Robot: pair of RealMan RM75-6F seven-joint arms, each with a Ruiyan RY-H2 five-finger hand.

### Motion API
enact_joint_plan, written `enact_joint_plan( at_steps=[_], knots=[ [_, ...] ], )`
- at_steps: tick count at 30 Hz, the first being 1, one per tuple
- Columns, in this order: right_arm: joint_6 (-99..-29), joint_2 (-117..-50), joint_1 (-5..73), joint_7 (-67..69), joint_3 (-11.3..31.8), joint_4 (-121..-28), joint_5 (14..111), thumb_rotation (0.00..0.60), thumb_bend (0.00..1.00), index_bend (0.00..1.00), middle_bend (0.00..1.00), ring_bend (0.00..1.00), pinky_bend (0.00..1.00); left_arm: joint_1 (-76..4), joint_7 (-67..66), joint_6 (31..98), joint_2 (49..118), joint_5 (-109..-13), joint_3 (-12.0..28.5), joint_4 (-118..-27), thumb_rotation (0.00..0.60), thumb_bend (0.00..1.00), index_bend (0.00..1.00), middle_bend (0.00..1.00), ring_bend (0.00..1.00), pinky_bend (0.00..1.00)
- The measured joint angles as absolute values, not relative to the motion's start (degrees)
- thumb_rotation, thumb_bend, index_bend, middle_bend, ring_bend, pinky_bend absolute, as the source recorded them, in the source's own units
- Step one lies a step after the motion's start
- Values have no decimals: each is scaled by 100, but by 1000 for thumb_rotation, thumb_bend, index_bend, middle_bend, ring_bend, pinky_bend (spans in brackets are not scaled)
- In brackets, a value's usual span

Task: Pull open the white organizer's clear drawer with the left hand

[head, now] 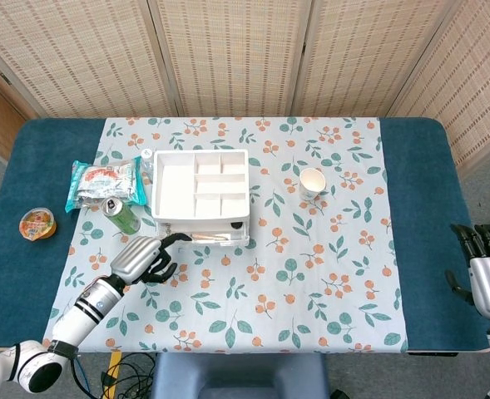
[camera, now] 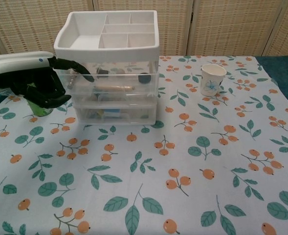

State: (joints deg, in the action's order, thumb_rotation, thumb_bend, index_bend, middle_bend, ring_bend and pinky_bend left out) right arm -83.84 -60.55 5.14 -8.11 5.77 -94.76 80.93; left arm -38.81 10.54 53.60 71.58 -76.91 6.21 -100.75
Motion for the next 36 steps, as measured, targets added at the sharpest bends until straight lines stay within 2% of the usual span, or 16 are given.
enact_joint_plan(
  at_steps=[36],
  knots=[
    [-8481, -6001, 452, -967, 571, -9641, 8101, 600, 372, 75, 135, 122, 163, -3683, 1490, 5536, 6723, -8778, 127, -10591, 600, 495, 269, 920, 1000, 1000]
  ],
)
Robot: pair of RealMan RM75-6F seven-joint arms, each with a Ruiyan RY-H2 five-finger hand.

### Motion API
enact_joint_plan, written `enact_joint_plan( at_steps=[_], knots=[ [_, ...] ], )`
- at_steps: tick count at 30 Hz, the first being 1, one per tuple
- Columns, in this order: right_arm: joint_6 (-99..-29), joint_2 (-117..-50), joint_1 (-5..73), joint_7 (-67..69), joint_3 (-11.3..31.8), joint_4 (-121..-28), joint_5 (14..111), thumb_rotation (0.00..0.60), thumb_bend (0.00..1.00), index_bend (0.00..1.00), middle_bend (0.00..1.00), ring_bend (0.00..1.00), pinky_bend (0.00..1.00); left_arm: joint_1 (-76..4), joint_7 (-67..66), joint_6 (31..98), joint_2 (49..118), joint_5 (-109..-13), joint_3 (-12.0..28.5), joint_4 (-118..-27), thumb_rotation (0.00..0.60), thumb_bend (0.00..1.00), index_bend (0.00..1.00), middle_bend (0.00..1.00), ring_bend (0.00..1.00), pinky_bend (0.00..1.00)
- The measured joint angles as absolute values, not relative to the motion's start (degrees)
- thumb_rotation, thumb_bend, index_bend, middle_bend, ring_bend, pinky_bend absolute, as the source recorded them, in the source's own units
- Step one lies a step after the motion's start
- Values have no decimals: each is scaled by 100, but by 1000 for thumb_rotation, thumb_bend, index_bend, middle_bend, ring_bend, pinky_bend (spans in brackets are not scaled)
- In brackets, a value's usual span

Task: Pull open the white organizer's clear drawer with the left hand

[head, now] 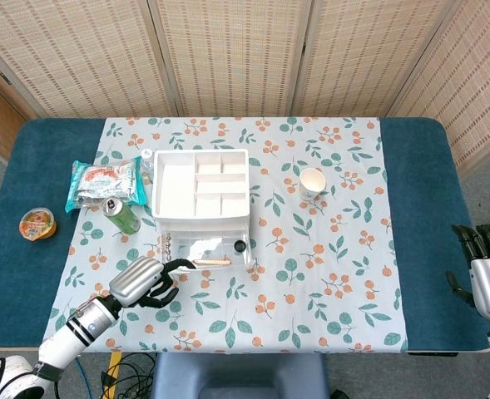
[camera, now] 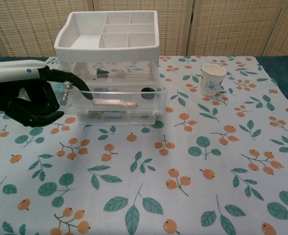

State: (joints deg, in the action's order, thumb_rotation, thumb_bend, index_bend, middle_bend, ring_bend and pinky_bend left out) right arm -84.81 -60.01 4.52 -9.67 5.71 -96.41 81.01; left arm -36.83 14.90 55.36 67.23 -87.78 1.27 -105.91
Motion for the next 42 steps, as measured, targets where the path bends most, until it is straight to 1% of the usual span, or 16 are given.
enact_joint_plan(
  at_steps=[14, 16, 21, 25, 32, 37, 42],
  knots=[
    [-8504, -6004, 439, -975, 582, -9637, 8097, 600, 372, 75, 135, 121, 163, -3637, 1581, 5575, 6647, -8917, 13, -10675, 600, 495, 259, 919, 1000, 1000],
    [-8499, -6000, 441, -970, 585, -9636, 8096, 600, 372, 75, 135, 121, 163, -3639, 1580, 5577, 6668, -8897, 25, -10656, 600, 495, 236, 918, 1000, 1000],
    [-8489, -5997, 445, -951, 588, -9626, 8096, 600, 373, 75, 135, 121, 163, -3610, 1557, 5634, 6682, -8874, 33, -10641, 600, 495, 120, 917, 1000, 1000],
    [-8477, -6003, 446, -931, 590, -9607, 8086, 600, 373, 75, 135, 122, 163, -3568, 1546, 5684, 6634, -8903, -3, -10673, 600, 495, 80, 915, 1000, 1000],
    [-8460, -5999, 461, -905, 603, -9577, 8084, 600, 373, 75, 135, 122, 163, -3441, 1581, 5926, 6430, -9110, -84, -10820, 600, 495, 84, 915, 1000, 1000],
    [-8453, -5904, 498, -898, 634, -9627, 8126, 600, 373, 75, 135, 122, 163, -3442, 1574, 6089, 6147, -9265, -9, -10871, 600, 495, 142, 916, 1000, 1000],
    [-8442, -5720, 556, -826, 703, -9760, 8173, 600, 373, 75, 135, 122, 163, -3685, 1533, 5945, 5833, -9352, 168, -10708, 600, 520, 201, 924, 1000, 1000]
  ],
)
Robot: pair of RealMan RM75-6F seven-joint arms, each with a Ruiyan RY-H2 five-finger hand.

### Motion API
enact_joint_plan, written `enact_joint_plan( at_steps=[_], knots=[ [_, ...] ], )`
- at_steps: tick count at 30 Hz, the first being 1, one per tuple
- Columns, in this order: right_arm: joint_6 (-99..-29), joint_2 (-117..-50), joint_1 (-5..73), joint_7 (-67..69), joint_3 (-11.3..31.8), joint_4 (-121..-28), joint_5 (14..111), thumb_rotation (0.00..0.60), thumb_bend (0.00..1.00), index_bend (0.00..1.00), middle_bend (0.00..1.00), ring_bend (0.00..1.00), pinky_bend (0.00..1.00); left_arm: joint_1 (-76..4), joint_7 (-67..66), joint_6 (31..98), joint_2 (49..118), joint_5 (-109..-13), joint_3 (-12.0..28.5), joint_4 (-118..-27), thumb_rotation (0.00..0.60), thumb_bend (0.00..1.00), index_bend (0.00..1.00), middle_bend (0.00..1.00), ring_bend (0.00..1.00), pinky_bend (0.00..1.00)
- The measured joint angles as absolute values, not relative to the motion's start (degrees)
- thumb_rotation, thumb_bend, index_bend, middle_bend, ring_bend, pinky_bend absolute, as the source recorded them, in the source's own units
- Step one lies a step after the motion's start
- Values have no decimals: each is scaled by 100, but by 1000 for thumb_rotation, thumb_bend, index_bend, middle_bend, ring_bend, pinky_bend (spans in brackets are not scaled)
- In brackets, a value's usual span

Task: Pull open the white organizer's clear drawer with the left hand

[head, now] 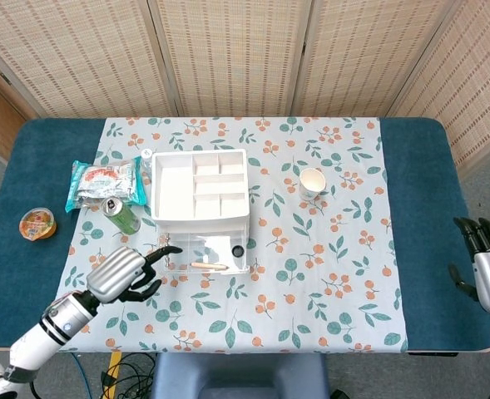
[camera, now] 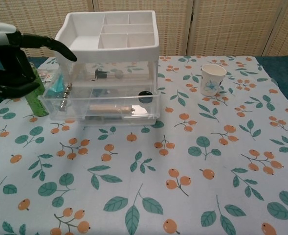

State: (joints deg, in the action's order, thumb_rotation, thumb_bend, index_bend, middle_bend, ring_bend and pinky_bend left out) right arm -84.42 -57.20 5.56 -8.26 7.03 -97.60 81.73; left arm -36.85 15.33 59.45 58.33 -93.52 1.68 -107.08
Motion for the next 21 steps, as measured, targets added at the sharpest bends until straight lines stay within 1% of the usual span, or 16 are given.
enact_joint_plan(
  at_steps=[4, 7, 10, 18, 21],
  knots=[
    [-8431, -5494, 623, -756, 793, -9926, 8201, 600, 372, 75, 135, 122, 163, -3971, 1510, 5696, 5696, -9462, 291, -10470, 600, 602, 228, 937, 1000, 1000],
    [-8419, -5332, 673, -755, 855, -10047, 8215, 600, 373, 75, 135, 122, 163, -4221, 1524, 5499, 5625, -9600, 368, -10268, 600, 717, 232, 947, 1000, 1000],
    [-8423, -5221, 710, -808, 902, -10154, 8220, 600, 373, 75, 135, 122, 163, -4482, 1609, 5287, 5570, -9797, 403, -10099, 600, 788, 226, 957, 1000, 1000],
    [-8434, -5132, 714, -872, 895, -10287, 8198, 600, 372, 75, 135, 122, 163, -5196, 1801, 4632, 5537, -10180, 406, -9786, 600, 888, 199, 959, 1000, 1000],
    [-8431, -5126, 711, -886, 883, -10296, 8187, 600, 372, 75, 135, 122, 163, -5453, 1834, 4405, 5584, -10268, 393, -9665, 600, 906, 187, 959, 1000, 1000]
  ],
)
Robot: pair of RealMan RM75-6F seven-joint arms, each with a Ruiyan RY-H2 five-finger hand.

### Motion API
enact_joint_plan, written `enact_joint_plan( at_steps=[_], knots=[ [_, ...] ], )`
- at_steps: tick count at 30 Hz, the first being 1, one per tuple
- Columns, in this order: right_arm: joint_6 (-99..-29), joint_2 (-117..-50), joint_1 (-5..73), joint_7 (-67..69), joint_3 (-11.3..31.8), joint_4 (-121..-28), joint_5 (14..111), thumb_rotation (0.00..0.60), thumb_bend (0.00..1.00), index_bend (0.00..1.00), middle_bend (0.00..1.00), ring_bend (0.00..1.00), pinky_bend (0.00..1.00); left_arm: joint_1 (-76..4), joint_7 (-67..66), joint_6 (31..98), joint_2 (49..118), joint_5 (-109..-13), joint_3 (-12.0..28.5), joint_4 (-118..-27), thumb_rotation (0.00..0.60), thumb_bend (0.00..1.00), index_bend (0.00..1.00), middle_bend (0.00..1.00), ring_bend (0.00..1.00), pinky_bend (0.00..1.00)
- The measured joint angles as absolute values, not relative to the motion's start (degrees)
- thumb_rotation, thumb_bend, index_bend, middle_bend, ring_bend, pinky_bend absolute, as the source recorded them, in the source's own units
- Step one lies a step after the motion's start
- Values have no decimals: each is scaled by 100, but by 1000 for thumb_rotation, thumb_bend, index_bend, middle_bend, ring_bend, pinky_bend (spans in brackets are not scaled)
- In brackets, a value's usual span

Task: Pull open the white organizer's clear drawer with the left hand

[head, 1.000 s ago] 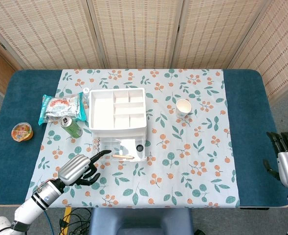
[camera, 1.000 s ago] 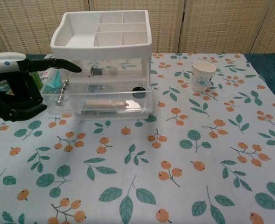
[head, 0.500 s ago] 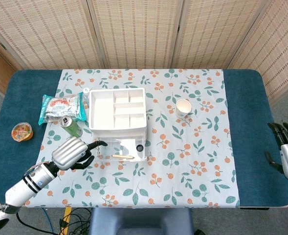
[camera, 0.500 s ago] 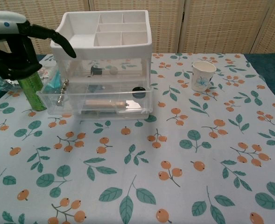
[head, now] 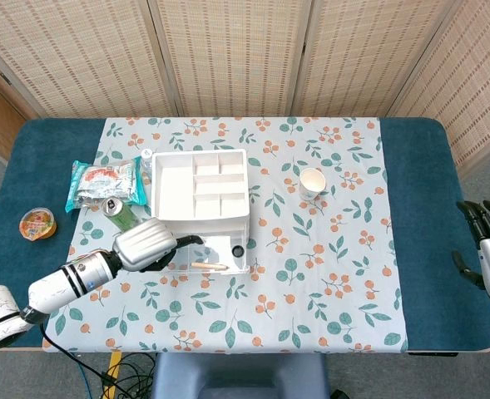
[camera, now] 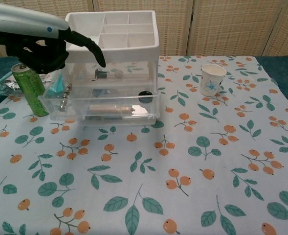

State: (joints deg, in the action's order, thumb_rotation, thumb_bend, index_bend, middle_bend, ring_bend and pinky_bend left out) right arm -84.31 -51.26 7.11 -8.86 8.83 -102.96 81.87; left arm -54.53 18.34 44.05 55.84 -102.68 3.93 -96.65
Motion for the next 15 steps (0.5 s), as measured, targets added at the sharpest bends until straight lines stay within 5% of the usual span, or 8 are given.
enact_joint_plan(
  at_steps=[15],
  knots=[
    [-8359, -5184, 724, -823, 839, -10197, 8088, 600, 373, 75, 135, 122, 163, -6078, 1745, 3816, 5944, -10105, 313, -9526, 543, 914, 147, 959, 1000, 1000]
  ],
)
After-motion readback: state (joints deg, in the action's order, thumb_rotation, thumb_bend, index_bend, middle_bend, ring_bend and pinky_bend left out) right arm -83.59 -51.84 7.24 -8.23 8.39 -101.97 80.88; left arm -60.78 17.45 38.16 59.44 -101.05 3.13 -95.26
